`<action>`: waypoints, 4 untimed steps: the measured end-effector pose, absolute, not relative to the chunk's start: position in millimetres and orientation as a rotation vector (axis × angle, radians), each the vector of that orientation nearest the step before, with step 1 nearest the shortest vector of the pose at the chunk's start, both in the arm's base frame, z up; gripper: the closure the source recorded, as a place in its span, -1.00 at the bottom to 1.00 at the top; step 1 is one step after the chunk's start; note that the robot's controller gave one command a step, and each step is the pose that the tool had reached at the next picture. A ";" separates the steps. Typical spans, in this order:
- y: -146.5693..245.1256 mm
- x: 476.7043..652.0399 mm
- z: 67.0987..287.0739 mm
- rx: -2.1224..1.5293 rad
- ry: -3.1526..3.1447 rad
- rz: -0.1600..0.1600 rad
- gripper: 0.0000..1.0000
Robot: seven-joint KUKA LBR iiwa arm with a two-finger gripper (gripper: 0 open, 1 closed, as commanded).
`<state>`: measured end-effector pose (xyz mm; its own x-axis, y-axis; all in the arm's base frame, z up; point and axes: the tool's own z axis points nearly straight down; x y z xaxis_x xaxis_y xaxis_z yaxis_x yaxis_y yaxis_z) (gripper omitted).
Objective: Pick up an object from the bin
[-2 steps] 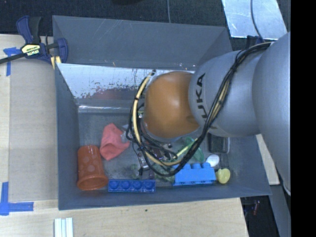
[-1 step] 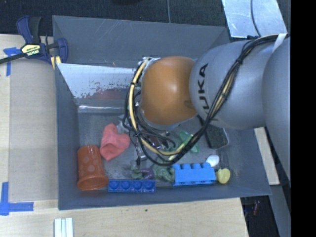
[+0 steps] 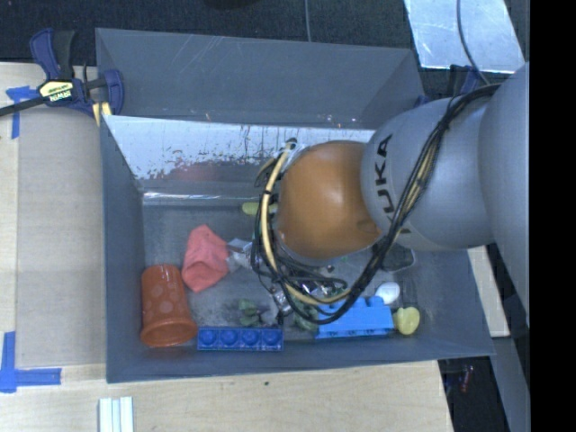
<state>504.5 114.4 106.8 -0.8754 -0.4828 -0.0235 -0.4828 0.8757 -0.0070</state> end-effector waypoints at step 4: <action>156.5 568.9 128.9 -0.447 3.072 0.007 -1.00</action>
Offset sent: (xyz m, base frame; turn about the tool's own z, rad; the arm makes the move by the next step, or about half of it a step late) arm 0.0957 -0.0165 0.0862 -0.0388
